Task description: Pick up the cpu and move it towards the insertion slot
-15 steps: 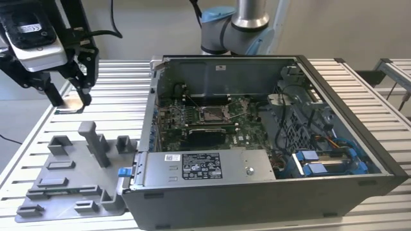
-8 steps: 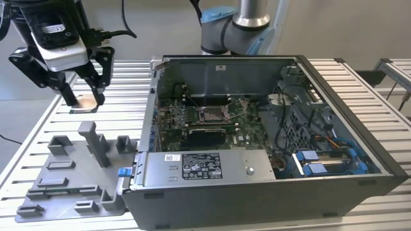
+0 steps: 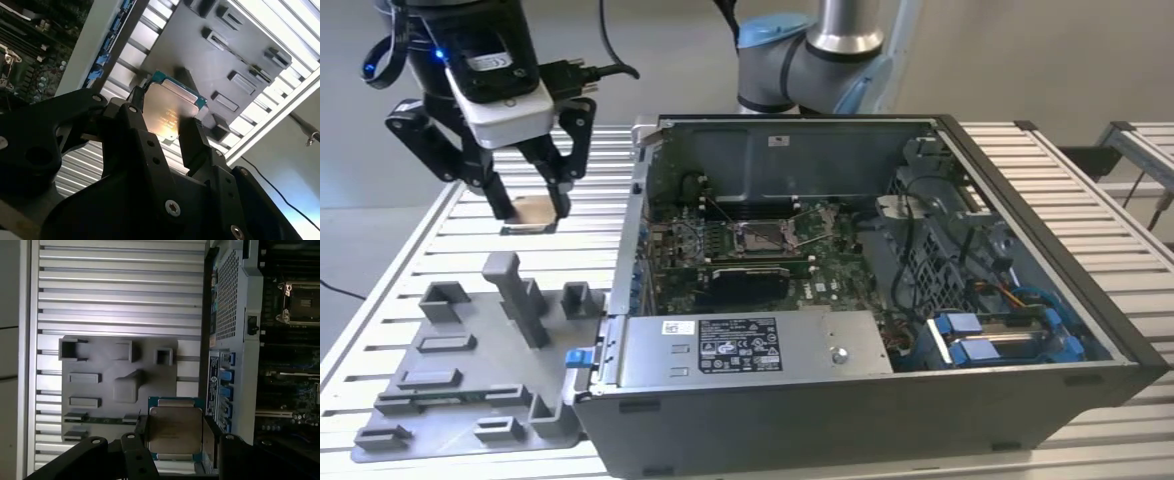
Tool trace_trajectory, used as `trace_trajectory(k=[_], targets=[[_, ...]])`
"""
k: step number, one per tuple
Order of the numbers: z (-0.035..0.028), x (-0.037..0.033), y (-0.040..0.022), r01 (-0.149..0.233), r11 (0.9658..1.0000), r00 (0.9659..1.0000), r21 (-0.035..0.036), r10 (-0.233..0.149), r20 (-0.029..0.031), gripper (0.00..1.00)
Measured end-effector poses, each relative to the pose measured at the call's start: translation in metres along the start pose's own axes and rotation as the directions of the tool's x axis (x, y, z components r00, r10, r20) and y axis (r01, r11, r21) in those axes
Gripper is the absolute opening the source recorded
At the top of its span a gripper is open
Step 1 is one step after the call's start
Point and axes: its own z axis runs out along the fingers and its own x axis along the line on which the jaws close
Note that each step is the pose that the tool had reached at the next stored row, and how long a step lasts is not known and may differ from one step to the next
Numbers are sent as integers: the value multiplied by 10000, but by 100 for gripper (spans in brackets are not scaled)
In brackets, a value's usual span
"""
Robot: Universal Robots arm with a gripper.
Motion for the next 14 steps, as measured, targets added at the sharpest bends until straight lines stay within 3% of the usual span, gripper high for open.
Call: trace_trajectory(k=[5,14], targets=[[11,-153,8,0,10000,10000,6,0,0,0],[37,-402,54,0,10000,10000,81,0,-2,0]])
